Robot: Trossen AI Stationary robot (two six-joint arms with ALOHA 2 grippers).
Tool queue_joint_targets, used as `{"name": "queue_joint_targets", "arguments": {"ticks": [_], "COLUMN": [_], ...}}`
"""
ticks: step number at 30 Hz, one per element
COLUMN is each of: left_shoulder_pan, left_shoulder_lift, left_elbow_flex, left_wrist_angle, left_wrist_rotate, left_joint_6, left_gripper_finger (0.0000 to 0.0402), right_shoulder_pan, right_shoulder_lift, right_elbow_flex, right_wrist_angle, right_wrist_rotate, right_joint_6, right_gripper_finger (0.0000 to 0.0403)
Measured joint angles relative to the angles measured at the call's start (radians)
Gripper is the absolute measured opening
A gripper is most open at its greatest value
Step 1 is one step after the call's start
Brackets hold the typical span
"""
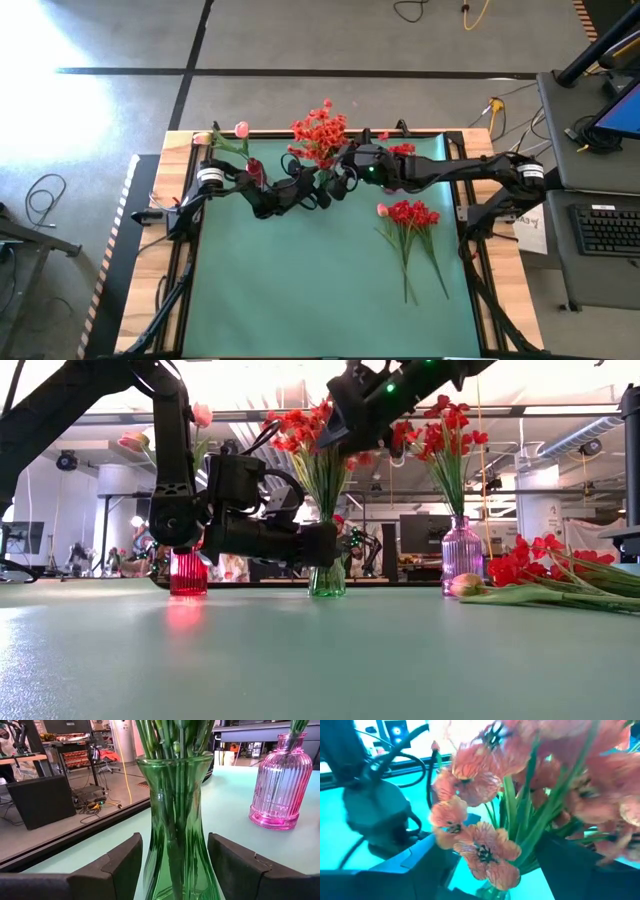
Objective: Sort flowers into vase by color
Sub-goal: Put the orange flower in the green flower vase
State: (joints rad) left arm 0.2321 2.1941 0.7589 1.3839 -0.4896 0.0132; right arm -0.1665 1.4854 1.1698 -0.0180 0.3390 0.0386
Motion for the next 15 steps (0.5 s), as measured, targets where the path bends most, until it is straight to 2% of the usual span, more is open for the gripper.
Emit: {"name": "queue_joint_targets", "arguments": {"ticks": [15], "left_shoulder_pan": [0.000], "left_shoulder_lift": [0.000], "left_elbow_flex": [0.000], "left_wrist_angle": [0.002], "left_wrist_rotate": [0.000], "left_joint_6": [0.000], "left_gripper_finger": [0.0210], "right_shoulder_pan": [0.042], "right_shoulder_lift": [-0.145], "right_elbow_flex": [0.000], "right_wrist_angle": [-0.084], "right_wrist_rotate": [-0.002], "right_joint_6": [0.053], "right_gripper_finger": [0.0306]}}
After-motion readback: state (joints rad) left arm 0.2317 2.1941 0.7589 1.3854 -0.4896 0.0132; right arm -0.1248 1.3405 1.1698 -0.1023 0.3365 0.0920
